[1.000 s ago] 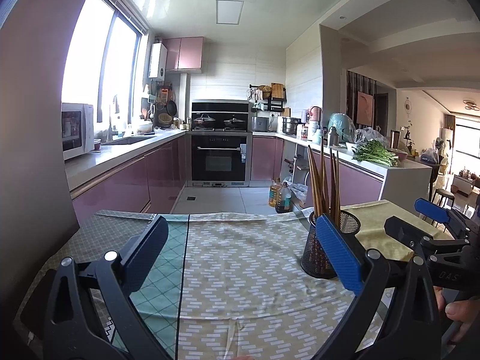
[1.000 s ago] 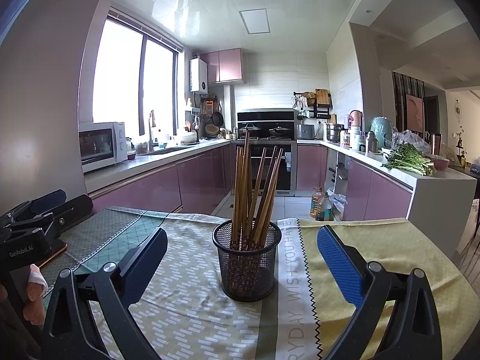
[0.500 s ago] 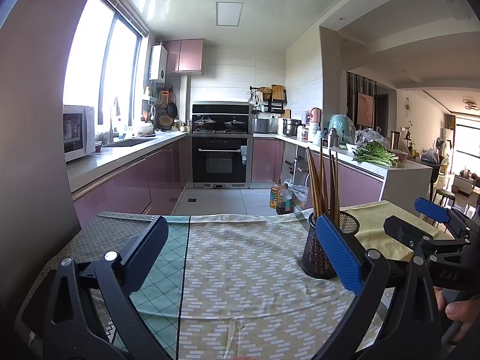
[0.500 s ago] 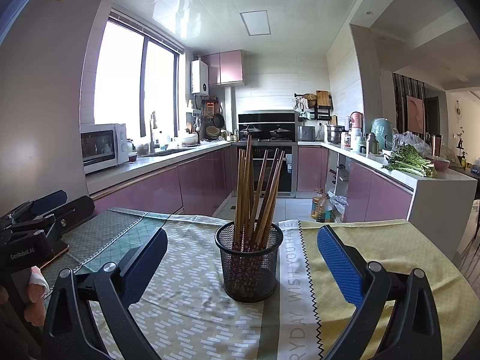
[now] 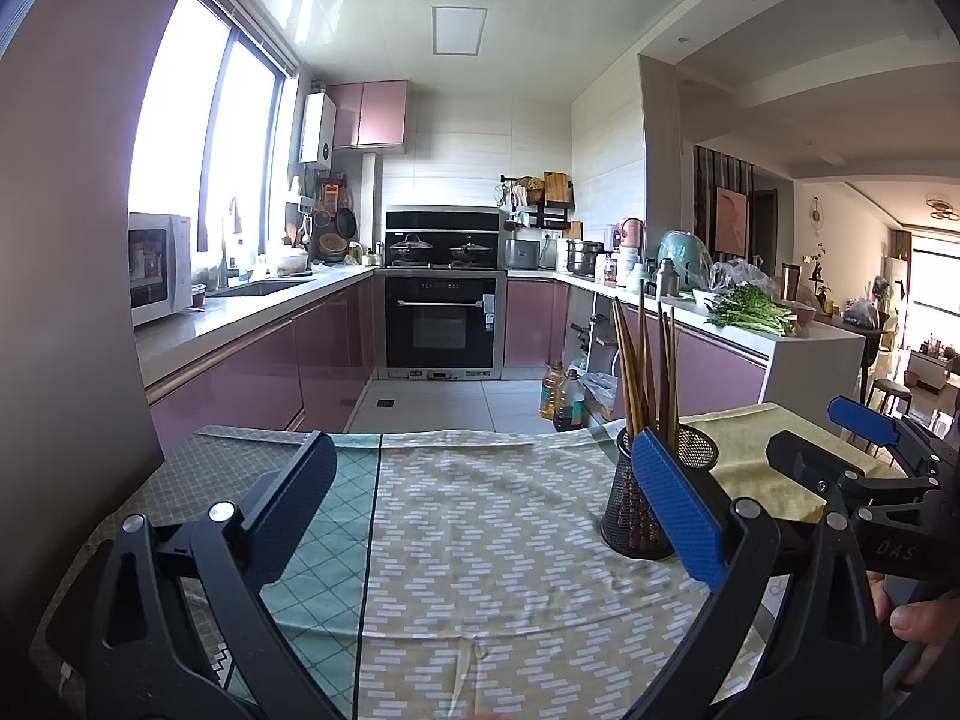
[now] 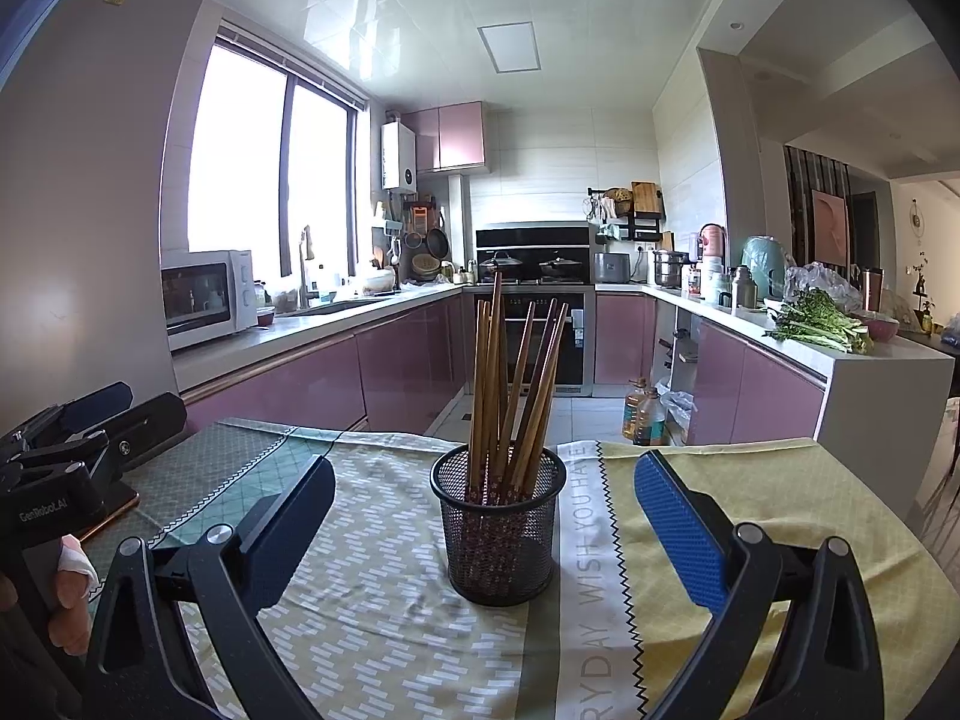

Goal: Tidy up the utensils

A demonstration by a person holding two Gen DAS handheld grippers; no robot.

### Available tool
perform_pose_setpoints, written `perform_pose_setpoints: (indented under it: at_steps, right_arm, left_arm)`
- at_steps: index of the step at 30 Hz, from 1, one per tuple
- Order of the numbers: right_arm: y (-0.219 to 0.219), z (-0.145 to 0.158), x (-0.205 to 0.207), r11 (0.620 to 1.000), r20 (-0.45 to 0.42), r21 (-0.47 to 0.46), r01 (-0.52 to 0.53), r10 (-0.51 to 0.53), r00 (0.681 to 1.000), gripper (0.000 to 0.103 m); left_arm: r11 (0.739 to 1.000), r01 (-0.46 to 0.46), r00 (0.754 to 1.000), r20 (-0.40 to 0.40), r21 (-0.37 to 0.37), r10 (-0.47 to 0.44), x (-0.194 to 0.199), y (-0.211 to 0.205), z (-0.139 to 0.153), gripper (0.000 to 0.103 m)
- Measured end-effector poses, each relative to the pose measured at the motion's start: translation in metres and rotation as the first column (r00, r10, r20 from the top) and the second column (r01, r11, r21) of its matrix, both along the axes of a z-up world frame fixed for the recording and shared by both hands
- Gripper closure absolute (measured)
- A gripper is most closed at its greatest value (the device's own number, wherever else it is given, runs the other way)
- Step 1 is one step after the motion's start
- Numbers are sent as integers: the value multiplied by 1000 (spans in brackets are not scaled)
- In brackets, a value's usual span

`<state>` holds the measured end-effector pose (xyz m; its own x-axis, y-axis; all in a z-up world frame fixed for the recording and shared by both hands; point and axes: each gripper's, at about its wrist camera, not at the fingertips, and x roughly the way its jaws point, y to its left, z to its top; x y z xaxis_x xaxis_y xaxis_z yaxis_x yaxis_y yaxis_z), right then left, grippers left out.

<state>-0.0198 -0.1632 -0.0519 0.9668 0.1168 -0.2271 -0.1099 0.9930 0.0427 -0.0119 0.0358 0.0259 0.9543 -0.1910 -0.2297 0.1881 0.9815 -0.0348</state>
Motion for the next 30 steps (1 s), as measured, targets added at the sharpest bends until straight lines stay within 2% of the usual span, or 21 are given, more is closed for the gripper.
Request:
perform_pose_setpoints:
  at_steps: [30]
  right_arm:
    - [1, 2, 0, 1000, 7, 3, 4, -4, 1000, 6]
  left_arm:
    - [1000, 1, 1000, 4, 0, -1, -1, -1, -1, 6]
